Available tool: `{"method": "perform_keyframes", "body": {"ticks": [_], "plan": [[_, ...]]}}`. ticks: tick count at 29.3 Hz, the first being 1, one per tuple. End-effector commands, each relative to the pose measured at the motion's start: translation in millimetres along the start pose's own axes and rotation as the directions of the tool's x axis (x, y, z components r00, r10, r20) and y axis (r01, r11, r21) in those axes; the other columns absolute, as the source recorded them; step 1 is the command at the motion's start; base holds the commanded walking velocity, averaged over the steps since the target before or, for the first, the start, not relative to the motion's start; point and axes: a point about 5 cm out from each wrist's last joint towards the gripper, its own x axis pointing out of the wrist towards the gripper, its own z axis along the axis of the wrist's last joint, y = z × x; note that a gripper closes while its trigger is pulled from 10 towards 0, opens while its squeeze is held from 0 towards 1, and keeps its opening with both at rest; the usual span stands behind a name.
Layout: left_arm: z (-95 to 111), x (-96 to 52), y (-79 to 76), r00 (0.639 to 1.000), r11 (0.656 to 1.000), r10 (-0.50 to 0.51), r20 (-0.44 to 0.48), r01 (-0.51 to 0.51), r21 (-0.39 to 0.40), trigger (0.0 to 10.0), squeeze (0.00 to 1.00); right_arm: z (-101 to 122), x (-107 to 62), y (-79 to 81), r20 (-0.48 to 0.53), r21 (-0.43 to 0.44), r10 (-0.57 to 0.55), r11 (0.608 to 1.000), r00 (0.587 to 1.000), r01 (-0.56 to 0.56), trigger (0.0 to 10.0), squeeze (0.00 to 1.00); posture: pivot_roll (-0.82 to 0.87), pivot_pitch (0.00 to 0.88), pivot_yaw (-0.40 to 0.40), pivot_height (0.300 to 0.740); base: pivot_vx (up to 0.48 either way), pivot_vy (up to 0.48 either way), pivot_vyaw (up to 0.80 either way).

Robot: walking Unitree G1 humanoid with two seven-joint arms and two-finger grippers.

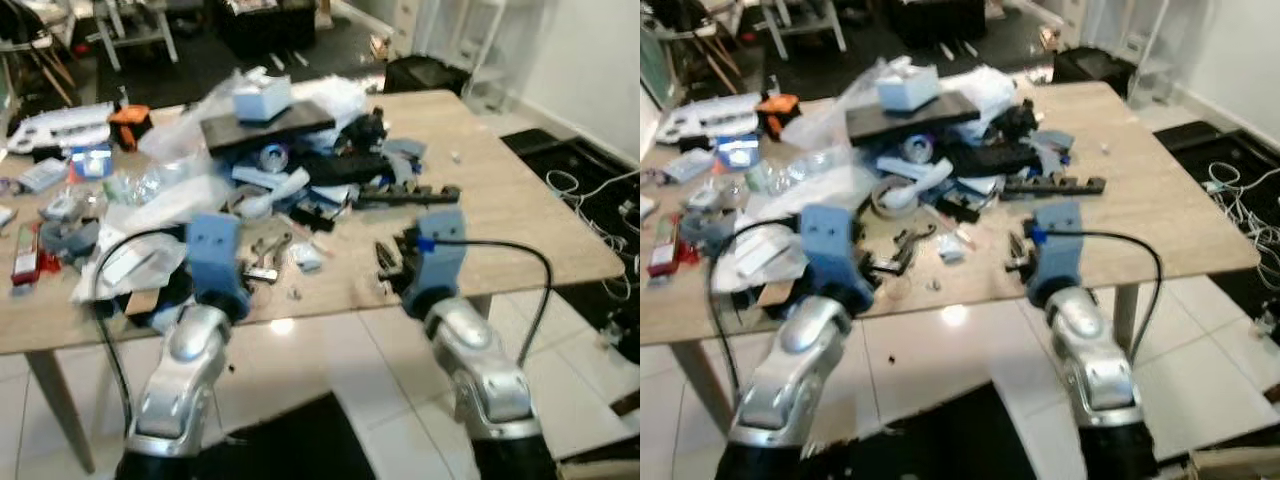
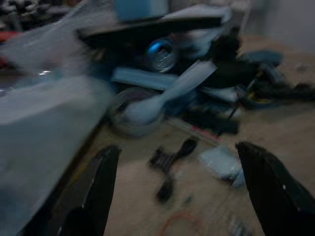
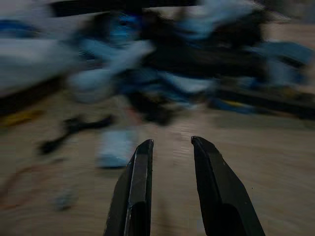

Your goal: Picking trash to rubbish bin

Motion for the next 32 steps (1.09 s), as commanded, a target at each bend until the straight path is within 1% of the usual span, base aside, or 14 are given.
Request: {"method": "perform_keyframes", "body": {"ticks": [1, 7, 9, 11, 22, 26, 32], "plan": [[-2.5, -2.6, -0.8, 1.000, 1.000, -0.003, -0.016, 0.004, 0.002, 10.0, 0.00, -4.4, -2.0, -0.2, -0.024, 0.000, 0.001, 1.000, 1.000, -0.001, 10.0, 0.00, -0.02, 0.078, 0.038, 0.740, 0.000, 0.000, 0.80], [-2.9, -2.5, -0.5, 1.000, 1.000, -0.001, -0.018, 0.001, -0.002, 10.0, 0.00, -4.2, -1.9, -0.8, -0.026, -0.004, 0.000, 1.000, 1.000, 0.000, 10.0, 0.00, -0.02, 0.081, 0.032, 0.740, 0.000, 0.000, 0.78], [-3.6, -2.8, -0.7, 1.000, 1.000, -0.002, -0.021, 0.002, -0.003, 10.0, 0.00, -4.4, -2.2, -4.0, -0.023, 0.044, -0.029, 0.999, 0.999, 0.030, 10.0, 0.00, -0.02, 0.081, 0.032, 0.740, 0.000, 0.000, 0.00], [-4.2, -3.3, -0.6, 1.000, 1.000, -0.002, -0.024, 0.002, -0.006, 10.0, 0.00, -5.3, -2.4, -6.1, -0.027, 0.067, -0.042, 0.997, 0.999, 0.044, 10.0, 0.00, -0.02, 0.081, 0.032, 0.740, 0.000, 0.000, 0.00], [-5.9, -3.3, -2.2, 0.999, 1.000, -0.005, -0.034, 0.005, -0.008, 10.0, 0.00, -5.1, -2.2, -4.8, -0.030, 0.065, -0.028, 0.997, 0.999, 0.030, 10.0, 0.00, -0.03, 0.082, 0.027, 0.740, 0.000, 0.000, 0.00], [-5.8, -3.1, -1.6, 0.999, 1.000, -0.002, -0.034, 0.001, -0.006, 10.0, 0.00, -6.7, -2.1, -4.8, -0.041, 0.080, -0.028, 0.996, 0.999, 0.031, 10.0, 0.00, -0.02, 0.082, 0.025, 0.740, 0.000, 0.000, 0.00], [-5.7, -3.2, -0.9, 0.999, 1.000, 0.002, -0.034, -0.002, -0.005, 10.0, 0.00, -8.3, -2.0, -6.8, -0.053, 0.081, -0.035, 0.996, 0.998, 0.039, 10.0, 0.00, -0.03, 0.082, 0.024, 0.740, 0.000, 0.000, -0.80]]}}
